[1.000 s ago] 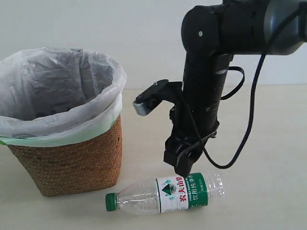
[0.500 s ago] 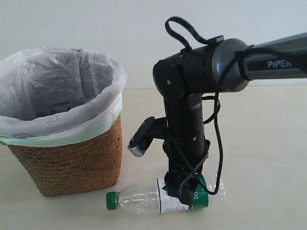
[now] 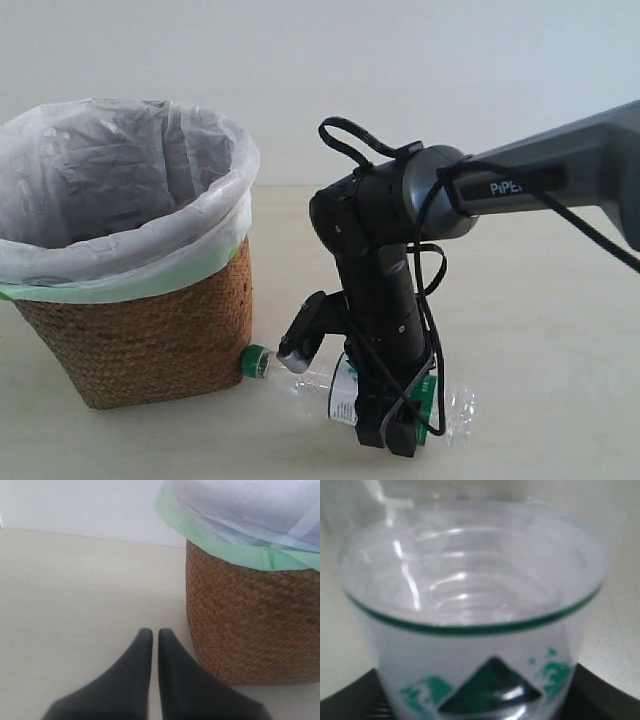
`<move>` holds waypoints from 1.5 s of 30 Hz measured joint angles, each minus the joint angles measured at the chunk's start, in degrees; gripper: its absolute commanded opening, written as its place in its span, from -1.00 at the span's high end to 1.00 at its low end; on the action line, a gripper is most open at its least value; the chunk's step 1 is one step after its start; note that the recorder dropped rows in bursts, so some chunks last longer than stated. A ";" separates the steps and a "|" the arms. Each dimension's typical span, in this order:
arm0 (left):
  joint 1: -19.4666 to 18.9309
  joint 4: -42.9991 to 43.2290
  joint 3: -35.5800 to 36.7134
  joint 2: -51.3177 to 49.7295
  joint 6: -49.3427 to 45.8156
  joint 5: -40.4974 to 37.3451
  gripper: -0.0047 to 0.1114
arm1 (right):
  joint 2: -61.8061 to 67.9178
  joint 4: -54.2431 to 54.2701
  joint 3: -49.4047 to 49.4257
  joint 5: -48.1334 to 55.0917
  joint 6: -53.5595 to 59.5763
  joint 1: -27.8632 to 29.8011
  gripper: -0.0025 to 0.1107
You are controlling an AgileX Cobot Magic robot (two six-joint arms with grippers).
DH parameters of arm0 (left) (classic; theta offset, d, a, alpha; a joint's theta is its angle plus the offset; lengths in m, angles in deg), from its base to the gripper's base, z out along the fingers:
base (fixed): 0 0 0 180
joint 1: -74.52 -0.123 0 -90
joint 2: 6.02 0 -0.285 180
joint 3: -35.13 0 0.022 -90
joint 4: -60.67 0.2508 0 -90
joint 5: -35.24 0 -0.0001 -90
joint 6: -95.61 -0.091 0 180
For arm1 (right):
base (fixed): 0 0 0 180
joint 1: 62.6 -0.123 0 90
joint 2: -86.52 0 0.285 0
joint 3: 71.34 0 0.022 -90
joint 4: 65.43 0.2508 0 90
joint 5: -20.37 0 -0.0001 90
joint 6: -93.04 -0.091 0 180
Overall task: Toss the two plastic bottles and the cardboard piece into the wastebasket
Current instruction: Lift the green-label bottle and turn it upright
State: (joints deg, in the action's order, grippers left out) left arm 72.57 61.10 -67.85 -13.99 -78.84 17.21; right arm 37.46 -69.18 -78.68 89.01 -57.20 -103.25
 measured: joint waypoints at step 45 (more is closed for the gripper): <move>0.00 0.00 0.00 0.00 0.00 0.00 0.85 | -36.48 1.51 26.76 -50.57 -41.18 17.41 0.96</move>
State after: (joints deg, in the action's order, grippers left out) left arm 72.57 61.10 -67.85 -13.99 -78.84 17.21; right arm 0.98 -67.67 -51.92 38.44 -98.37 -85.84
